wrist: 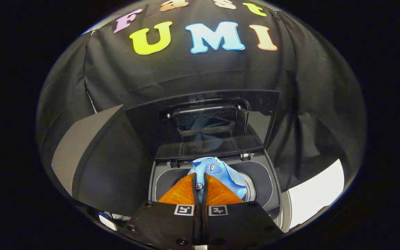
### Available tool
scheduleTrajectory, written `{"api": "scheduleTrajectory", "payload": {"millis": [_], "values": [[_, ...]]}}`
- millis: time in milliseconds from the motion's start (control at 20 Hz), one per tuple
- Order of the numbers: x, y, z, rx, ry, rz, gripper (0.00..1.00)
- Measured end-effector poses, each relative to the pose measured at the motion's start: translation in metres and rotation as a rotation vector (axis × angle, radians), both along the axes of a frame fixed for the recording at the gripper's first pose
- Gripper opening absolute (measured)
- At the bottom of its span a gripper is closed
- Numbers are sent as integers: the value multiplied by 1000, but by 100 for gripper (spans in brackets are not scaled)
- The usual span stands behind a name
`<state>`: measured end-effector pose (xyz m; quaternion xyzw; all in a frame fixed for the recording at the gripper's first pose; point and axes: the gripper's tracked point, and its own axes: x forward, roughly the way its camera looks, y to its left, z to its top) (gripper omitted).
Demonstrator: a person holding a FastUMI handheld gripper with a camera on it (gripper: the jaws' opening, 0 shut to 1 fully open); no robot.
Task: Put the clothes into the washing machine and then close the washing machine lid.
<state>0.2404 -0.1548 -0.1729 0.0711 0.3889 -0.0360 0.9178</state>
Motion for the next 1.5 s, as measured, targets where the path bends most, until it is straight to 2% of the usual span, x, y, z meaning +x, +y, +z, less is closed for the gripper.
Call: {"api": "scheduleTrajectory", "payload": {"millis": [350,600,850,1150,1300,1500], "values": [[-2,-7,-34,-60,60,-37,1],[29,-25,-62,-105,80,-52,1],[14,-19,-107,-101,158,-62,2],[-2,-15,-121,-72,177,-65,3],[-11,-6,-121,-37,214,-23,43],[-11,-2,-99,-48,144,-4,96]]}}
